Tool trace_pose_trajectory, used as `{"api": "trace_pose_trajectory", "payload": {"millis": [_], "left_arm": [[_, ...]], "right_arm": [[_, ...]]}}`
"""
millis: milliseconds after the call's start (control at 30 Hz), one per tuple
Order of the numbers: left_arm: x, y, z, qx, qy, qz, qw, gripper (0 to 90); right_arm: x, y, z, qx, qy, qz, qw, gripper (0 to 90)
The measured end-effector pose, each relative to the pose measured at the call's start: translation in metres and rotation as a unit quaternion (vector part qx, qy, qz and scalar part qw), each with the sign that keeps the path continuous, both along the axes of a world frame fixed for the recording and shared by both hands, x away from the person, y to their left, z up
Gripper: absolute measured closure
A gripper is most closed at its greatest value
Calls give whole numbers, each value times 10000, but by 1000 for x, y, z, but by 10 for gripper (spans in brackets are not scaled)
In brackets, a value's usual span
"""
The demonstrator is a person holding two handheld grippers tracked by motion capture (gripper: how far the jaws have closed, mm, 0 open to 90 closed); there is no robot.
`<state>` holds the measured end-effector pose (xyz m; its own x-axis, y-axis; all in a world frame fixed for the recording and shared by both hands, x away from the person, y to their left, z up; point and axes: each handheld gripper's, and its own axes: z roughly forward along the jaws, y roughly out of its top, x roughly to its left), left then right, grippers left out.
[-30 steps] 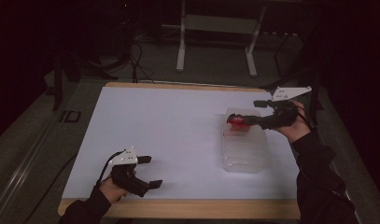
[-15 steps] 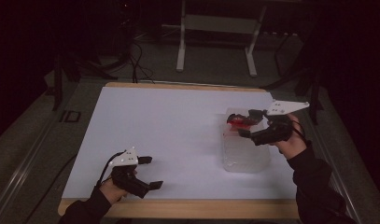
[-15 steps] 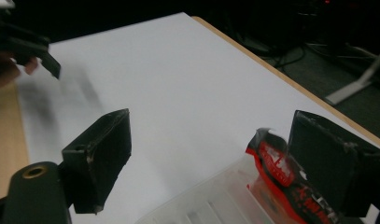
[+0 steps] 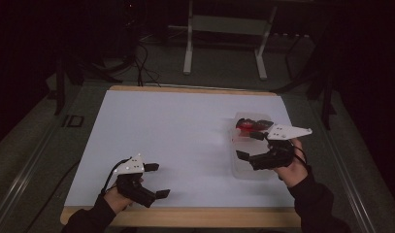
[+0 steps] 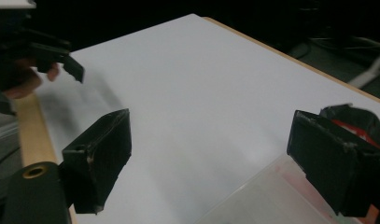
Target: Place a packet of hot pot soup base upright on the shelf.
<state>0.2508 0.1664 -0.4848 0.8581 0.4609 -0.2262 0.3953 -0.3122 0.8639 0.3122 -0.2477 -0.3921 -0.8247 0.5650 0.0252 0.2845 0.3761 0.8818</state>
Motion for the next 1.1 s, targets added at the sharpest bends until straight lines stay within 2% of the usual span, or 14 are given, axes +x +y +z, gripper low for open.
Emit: {"api": "trace_pose_trajectory", "payload": {"millis": [133, 200, 300, 400, 667, 833, 933, 1067, 1100], "left_arm": [[0, 1, 0, -6, -2, 8, 10000, 0], [0, 1, 0, -14, -1, 8, 10000, 0], [-1, 1, 1, -24, -8, -14, 10000, 0], [-1, 1, 1, -14, -7, -11, 10000, 0], [-2, 1, 0, -14, -25, -12, 10000, 0], [-3, 1, -1, -20, -36, -37, 10000, 0], [-4, 1, -1, -70, -48, -60, 9999, 0], [-5, -1, -3, -15, -67, -108, 9999, 0], [-5, -1, -3, -3, -69, -124, 9999, 0]], "right_arm": [[-11, 4, -7, 81, -2, -200, 9998, 137], [-15, 4, -11, 184, 90, -208, 9996, 137], [-24, 6, -16, 130, 26, -316, 9994, 137], [-30, 7, -22, 163, 129, -394, 9990, 137], [-44, 5, -34, 149, 146, -519, 9984, 135], [-52, 3, -40, 138, -48, -662, 9977, 130], [-59, 1, -43, 139, -258, -763, 9967, 130], [-66, -3, -48, 150, -344, -866, 9955, 130], [-68, -3, -51, 131, -284, -864, 9958, 130]]}}
